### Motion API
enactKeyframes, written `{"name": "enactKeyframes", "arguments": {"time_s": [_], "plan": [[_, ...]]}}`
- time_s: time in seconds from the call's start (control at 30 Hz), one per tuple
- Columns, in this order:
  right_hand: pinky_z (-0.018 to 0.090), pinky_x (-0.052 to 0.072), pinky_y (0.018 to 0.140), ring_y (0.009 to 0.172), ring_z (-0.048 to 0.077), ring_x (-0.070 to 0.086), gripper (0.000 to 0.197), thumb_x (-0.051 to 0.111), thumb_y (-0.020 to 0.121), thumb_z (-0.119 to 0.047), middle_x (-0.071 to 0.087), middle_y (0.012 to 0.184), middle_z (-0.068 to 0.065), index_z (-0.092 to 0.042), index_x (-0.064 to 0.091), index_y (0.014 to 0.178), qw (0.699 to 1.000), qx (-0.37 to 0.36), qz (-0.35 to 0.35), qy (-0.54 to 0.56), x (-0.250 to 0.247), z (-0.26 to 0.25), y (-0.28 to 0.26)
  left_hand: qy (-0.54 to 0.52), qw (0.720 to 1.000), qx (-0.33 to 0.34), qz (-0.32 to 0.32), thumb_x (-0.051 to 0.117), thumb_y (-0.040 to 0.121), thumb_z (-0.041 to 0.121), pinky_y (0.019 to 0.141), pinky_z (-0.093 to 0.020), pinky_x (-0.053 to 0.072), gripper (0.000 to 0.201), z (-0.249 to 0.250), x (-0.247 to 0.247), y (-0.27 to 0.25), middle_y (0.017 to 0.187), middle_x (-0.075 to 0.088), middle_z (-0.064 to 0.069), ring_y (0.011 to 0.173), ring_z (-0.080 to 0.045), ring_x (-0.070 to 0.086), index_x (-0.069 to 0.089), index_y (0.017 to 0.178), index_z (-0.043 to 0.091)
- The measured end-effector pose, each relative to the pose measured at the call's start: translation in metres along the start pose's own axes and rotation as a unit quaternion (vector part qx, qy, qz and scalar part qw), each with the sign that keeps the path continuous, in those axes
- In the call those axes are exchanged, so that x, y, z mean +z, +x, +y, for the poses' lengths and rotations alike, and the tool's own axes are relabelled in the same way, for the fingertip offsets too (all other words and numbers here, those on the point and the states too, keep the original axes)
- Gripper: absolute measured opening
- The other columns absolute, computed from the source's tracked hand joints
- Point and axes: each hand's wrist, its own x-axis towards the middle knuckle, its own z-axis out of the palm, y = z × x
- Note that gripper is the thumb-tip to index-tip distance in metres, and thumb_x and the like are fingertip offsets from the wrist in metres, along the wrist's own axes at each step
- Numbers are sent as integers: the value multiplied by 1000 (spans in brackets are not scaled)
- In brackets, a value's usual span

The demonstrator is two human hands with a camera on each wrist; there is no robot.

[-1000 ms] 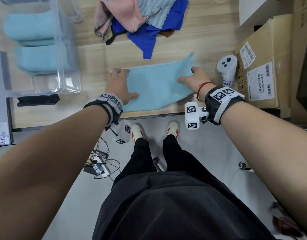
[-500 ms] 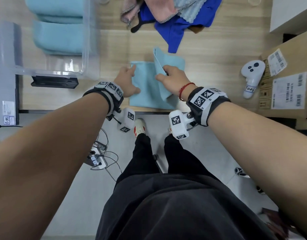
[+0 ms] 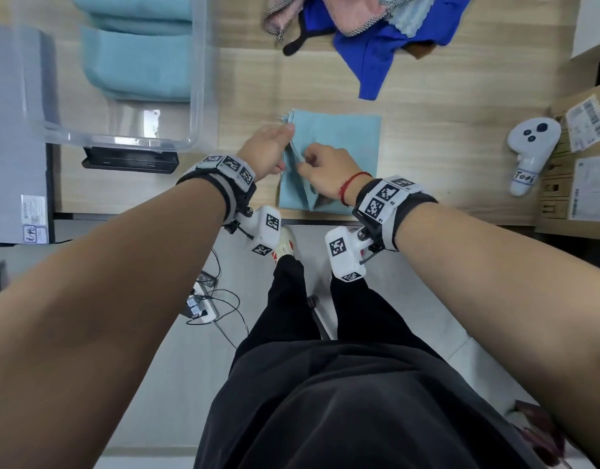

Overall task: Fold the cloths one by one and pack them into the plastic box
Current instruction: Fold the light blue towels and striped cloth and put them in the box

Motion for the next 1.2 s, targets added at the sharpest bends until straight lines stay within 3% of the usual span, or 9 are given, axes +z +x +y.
{"name": "enactKeyframes", "arguments": {"time_s": [0.13, 0.23, 0.37, 0.43, 0.53, 0.67, 0.8, 1.03, 1.2], "plan": [[44, 60, 59, 70, 35, 68, 23, 42, 93, -26, 63, 96, 13, -20, 61, 106, 994, 18, -31, 105, 1, 3, -7, 76, 993, 84, -21, 50, 90, 47, 76, -44, 58, 29, -10, -3, -3, 95, 53, -5, 81, -25, 60, 60, 102, 23], [44, 60, 65, 74, 35, 67, 26, 41, 90, -17, 65, 94, 11, -19, 64, 103, 993, 7, 5, 121, -5, 17, -10, 125, 986, 107, -10, 66, 73, 42, 89, -42, 51, 44, -14, -4, -3, 103, 54, -3, 93, -27, 59, 61, 114, 27], [35, 51, 85, 85, 17, 59, 21, 59, 86, -26, 59, 94, -4, -20, 62, 107, 999, -37, 30, -7, -15, 56, -14, 130, 987, 99, 5, 78, 70, 11, 79, -36, 57, 68, -10, -2, -12, 119, 47, -3, 82, -28, 65, 53, 132, 24], [38, 48, 91, 102, 17, 56, 43, 68, 80, -43, 51, 110, -2, -24, 56, 116, 994, -55, 17, -92, -16, 77, -21, 135, 984, 112, 23, 75, 72, 5, 71, -27, 56, 66, -12, 1, -15, 120, 47, -3, 76, -24, 65, 52, 131, 24], [42, 49, 90, 116, 21, 44, 69, 76, 72, -49, 40, 125, 0, -31, 43, 130, 985, -80, 14, -154, -14, 96, -35, 144, 980, 129, 53, 72, 74, 6, 64, -17, 48, 60, -13, 3, -19, 119, 49, -1, 71, -17, 61, 54, 128, 24], [41, 51, 84, 118, 23, 38, 79, 79, 72, -40, 36, 130, 3, -30, 37, 137, 974, -105, 37, -197, -8, 109, -47, 146, 979, 124, 65, 71, 74, 6, 69, -25, 55, 62, -11, 7, -23, 113, 50, 2, 69, -16, 60, 51, 129, 25], [39, 49, 90, 120, 20, 43, 63, 53, 89, -57, 42, 131, 2, -26, 38, 141, 972, -91, 41, -215, -8, 109, -53, 146, 978, 110, 95, 75, 69, 8, 62, -16, 46, 84, -8, 9, -20, 113, 52, -3, 66, -11, 58, 39, 142, 26], [34, 32, 66, 93, 39, 57, 20, 38, 96, -8, 58, 99, 20, -2, 53, 107, 966, -22, 61, -251, -21, 104, -46, 168, 953, 185, 170, 72, 69, 15, 84, -31, 48, 51, 30, 23, -29, 112, 51, -5, 84, -12, 48, 55, 117, 18], [34, 47, 79, 99, 33, 60, 22, 52, 94, -23, 67, 104, 9, -15, 70, 103, 980, -44, 58, -185, -27, 106, -54, 232, 941, 245, 33, 70, 71, 11, 86, -33, 48, 27, 39, 46, -38, 97, 61, -2, 85, -18, 58, 70, 97, 19]]}}
